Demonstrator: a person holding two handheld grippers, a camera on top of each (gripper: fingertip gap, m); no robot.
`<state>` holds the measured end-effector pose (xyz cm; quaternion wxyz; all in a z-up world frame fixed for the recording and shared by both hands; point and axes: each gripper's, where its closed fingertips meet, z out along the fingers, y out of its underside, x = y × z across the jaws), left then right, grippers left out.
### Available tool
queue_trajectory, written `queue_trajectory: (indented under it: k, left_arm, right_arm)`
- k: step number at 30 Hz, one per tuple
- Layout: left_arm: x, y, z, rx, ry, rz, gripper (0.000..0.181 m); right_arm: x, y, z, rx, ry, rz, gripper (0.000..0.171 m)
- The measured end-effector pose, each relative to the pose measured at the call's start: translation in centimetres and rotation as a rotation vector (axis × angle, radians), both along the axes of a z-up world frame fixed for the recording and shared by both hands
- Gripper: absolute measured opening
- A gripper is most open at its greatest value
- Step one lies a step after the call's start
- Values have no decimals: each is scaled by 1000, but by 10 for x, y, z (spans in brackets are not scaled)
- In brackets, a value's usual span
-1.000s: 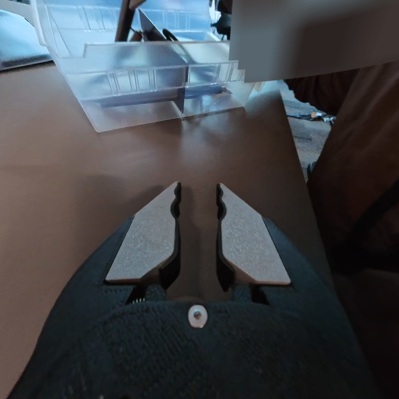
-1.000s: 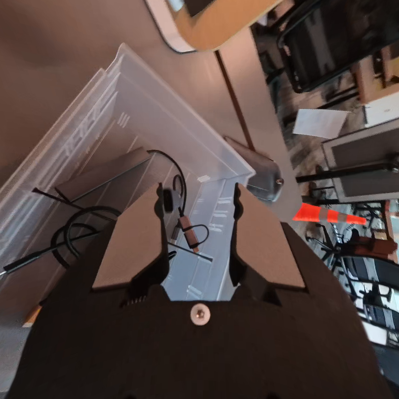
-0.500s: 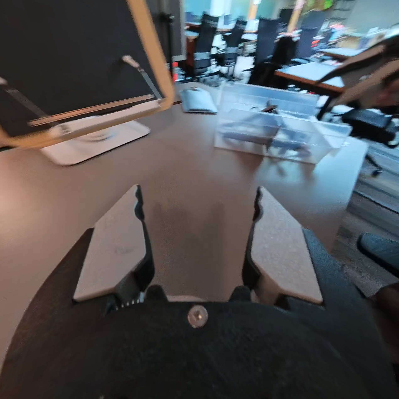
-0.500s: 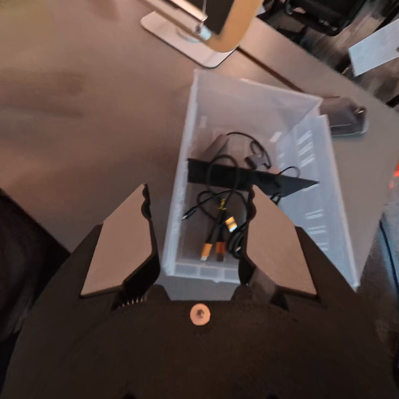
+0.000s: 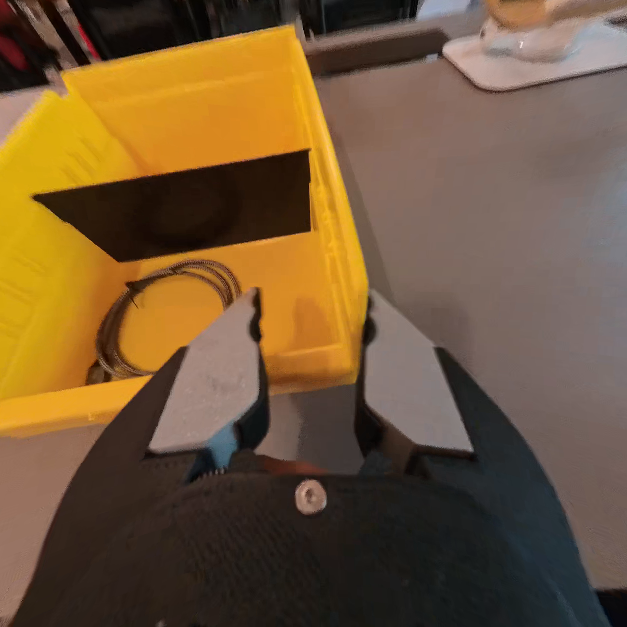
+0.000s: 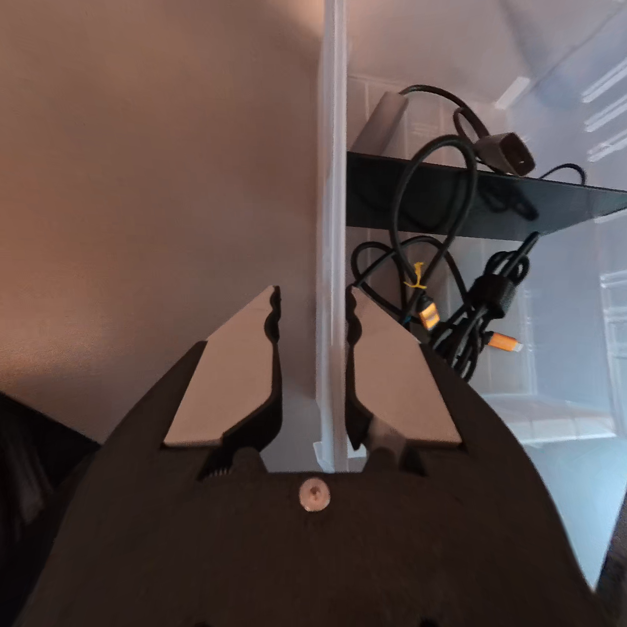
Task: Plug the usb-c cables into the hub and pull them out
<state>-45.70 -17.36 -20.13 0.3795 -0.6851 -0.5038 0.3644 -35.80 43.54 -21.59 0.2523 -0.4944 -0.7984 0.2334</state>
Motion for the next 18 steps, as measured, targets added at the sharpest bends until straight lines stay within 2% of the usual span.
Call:
queue_trajectory:
  k: [2, 4, 9, 11, 13, 17, 18]
  left_arm:
    - [0, 6, 0, 0, 17, -51, 23]
    - [0, -4, 1, -110, 42, -21, 2]
    - [13, -30, 15, -63, 80, -14, 2]
    - [22, -36, 29, -98, 111, -1, 2]
    - [33, -39, 43, -132, 114, 29, 2]
    - [52, -37, 74, -113, 198, 14, 3]
    - [56, -35, 83, -99, 230, 8, 3]
  right_arm:
    - [0, 4, 0, 31, 7, -26, 27]
    - [2, 0, 2, -8, 20, -43, 21]
    - [8, -15, 7, -115, 56, -108, 7]
    - [6, -33, 10, -226, 54, -143, 4]
    - [-1, -54, 11, -222, 69, -195, 4]
    - [-23, -133, 12, -195, 85, -190, 26]
    - [-30, -161, 13, -213, 90, -172, 38]
